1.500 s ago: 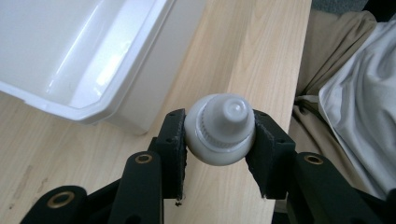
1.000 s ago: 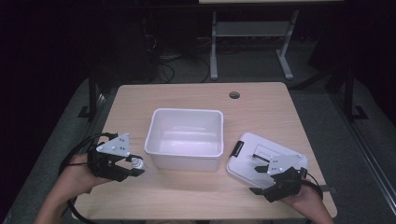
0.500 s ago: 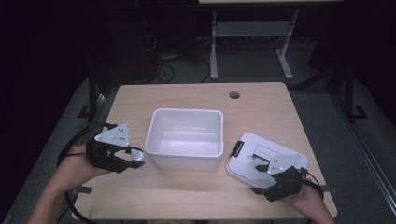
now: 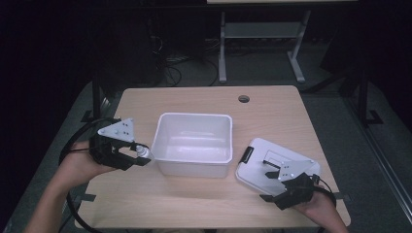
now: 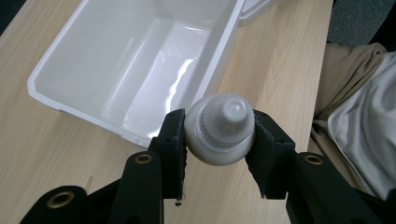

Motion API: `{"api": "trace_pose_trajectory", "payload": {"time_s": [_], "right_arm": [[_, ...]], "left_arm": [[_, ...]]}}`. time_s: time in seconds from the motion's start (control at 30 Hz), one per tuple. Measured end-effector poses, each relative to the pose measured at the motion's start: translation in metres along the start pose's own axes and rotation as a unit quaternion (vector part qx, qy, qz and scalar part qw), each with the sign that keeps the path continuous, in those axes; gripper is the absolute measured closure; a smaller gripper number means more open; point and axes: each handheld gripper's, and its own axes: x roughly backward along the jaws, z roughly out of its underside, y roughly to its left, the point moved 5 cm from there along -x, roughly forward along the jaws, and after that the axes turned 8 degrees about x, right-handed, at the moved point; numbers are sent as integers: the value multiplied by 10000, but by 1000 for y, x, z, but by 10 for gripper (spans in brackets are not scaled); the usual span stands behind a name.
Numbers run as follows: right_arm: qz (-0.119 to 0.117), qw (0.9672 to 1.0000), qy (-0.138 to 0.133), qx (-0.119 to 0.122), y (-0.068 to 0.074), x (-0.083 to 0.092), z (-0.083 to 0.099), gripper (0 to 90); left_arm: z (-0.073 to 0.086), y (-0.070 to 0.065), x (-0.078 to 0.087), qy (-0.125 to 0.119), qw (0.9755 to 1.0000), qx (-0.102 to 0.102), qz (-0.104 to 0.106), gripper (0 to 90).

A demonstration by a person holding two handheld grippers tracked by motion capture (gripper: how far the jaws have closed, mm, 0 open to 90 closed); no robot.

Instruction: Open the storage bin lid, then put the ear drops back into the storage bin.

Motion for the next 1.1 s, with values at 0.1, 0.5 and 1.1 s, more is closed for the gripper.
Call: {"api": "trace_pose_trajectory", "payload": {"time_s": [0.1, 0.5, 1.1], "right_arm": [[3, 10000, -9, -26, 0, 1, 0, 260], [8, 10000, 1, 17, 0, 0, -1, 260], [90, 9999, -46, 88, -1, 7, -2, 260]], "left_arm": [[-2, 1, 1, -3, 10000, 3, -16, 602], [-6, 10, -2, 13, 10000, 52, -48, 602], [-19, 23, -20, 113, 9998, 111, -108, 602]]}}
